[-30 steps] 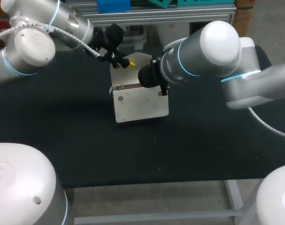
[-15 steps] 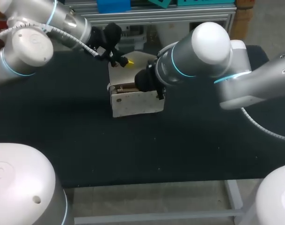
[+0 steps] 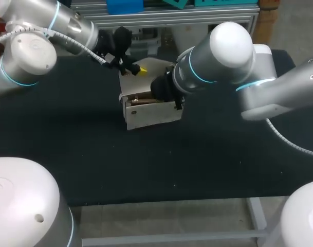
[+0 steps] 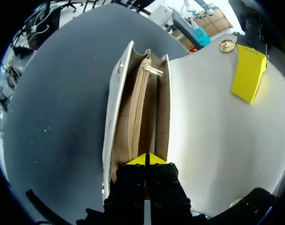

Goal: Pick up the bag, open it, inspect its contents, close it, and place it on the opposite side

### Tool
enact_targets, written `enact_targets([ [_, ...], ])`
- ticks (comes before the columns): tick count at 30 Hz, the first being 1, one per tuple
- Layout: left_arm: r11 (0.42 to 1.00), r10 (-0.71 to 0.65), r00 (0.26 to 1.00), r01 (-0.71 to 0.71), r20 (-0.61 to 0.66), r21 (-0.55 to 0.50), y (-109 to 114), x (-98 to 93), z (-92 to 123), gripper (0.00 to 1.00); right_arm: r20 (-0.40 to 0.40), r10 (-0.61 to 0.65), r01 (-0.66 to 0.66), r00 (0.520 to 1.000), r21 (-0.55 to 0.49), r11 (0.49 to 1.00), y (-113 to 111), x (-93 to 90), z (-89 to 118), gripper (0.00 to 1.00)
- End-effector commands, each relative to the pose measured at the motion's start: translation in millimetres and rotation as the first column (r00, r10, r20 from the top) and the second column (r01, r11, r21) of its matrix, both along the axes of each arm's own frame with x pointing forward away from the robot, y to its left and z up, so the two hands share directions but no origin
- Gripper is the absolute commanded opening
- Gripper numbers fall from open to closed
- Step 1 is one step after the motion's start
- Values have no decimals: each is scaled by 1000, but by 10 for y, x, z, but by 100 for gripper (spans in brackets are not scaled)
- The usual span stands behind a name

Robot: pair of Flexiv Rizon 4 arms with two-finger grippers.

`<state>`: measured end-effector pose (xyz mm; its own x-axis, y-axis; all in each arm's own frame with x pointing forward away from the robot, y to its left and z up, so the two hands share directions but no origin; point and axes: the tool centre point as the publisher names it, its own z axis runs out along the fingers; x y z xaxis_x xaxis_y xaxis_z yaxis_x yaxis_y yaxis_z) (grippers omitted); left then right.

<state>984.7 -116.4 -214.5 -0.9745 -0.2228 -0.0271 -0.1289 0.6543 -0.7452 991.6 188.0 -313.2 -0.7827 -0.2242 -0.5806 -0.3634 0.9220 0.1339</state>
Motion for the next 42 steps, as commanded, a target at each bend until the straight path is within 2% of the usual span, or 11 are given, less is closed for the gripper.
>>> enact_targets([
  [1, 1000, -15, 1000, 15, 4, -10, -7, -38, 20, 0, -2, 5, -5, 1000, 4, 1000, 9, 107, -18, 0],
  [8, 999, -30, 1000, 30, 8, -15, -35, -72, 50, 0, -37, 36, -36, 999, -5, 999, 110, 235, -155, 0],
  [23, 999, -29, 999, 30, 14, -37, 6, 28, 5, 0, -75, 84, -86, 994, -25, 996, 109, 29, -258, 0],
  [24, 999, -31, 999, 32, 17, -40, 9, 32, 4, 0, -81, 83, -85, 993, -28, 996, 104, 12, -267, 17],
  [26, 999, -33, 999, 34, 26, -42, 14, 33, 7, 0, -96, 83, -86, 992, -28, 996, 97, -20, -292, 63],
  [27, 998, -36, 999, 37, 30, -41, 18, 31, 10, 0, -102, 82, -85, 991, -27, 996, 94, -36, -306, 98],
  [33, 998, -51, 997, 53, 56, -38, 7, 3, 19, 0, -146, 76, -80, 986, -26, 996, 100, -88, -395, 100],
  [42, 995, -97, 990, 100, 99, -19, -26, -22, 0, 0, -151, 59, -66, 987, -47, 997, 105, -159, -411, 100],
])
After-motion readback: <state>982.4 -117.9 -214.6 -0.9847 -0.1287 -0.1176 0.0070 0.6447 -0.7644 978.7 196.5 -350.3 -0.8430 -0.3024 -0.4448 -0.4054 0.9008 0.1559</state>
